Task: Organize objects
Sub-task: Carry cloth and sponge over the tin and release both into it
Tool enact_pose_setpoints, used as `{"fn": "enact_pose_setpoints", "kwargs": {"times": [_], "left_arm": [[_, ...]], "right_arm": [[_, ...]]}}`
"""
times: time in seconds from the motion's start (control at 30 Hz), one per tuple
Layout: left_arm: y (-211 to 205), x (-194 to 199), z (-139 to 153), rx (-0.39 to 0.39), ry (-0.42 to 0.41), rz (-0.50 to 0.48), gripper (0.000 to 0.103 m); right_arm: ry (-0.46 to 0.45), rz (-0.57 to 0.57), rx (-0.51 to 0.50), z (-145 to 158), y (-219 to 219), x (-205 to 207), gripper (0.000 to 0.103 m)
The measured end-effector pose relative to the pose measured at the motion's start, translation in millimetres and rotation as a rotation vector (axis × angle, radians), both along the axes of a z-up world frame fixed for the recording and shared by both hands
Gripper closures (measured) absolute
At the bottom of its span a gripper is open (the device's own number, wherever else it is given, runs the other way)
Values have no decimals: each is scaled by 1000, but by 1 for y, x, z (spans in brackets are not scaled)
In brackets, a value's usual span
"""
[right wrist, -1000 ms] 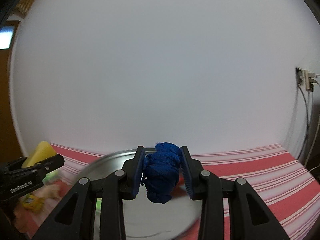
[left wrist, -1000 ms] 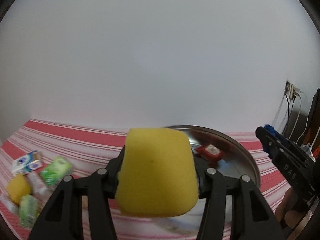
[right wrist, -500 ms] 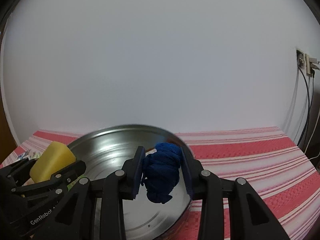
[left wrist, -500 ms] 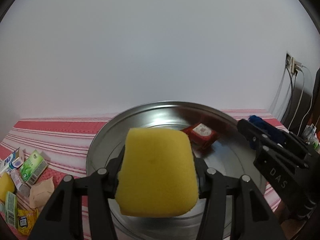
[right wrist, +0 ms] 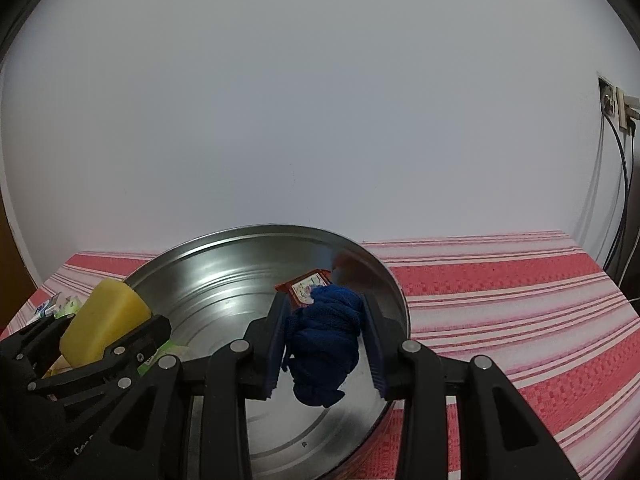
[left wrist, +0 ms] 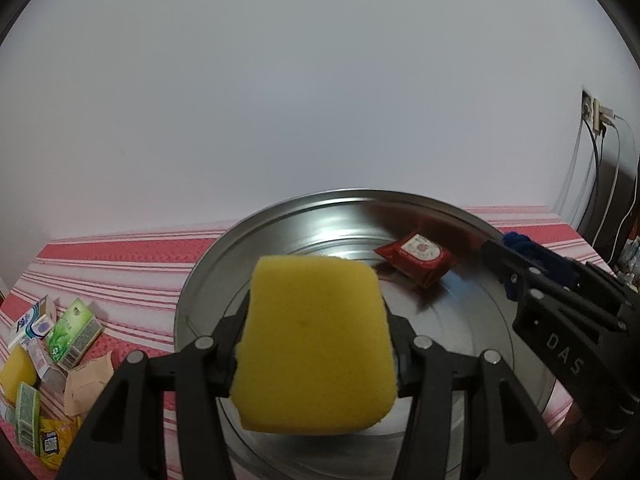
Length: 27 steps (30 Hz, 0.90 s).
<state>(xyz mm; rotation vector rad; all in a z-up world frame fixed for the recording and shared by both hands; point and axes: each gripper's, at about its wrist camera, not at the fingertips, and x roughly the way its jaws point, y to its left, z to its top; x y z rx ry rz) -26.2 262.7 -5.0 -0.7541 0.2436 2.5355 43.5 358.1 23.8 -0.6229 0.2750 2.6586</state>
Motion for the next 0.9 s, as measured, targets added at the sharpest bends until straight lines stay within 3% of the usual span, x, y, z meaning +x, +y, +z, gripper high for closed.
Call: {"fn": "enact_pose_setpoints", "kwargs": {"times": [0.23,0.3,0.37,0.43,0.53,0.73,0.9], "left_arm": [[3,1,-5,-16,-6,0,49],[2,2,-5,-9,-2,4,38],[1,3,-4,-13,13,24,17],[-2,7,1,8,29,12,0],[-8,15,9,33,87,21,0],[-22,16,17,58,119,67,0],[-41,15,17,33,176,146,0]], "right_arm": [[-22,11,10,-2,-5,-8,63],[-20,10,10,0,-7,-4,54],[-16,-38,30,1,-6,-2,29],[30,-62,37,5,-4,7,15],[147,-86,47,14,-4,26,13],[183,-128,82,15,-9,34,12],[222,-137,102,17,-20,43,12]]}}
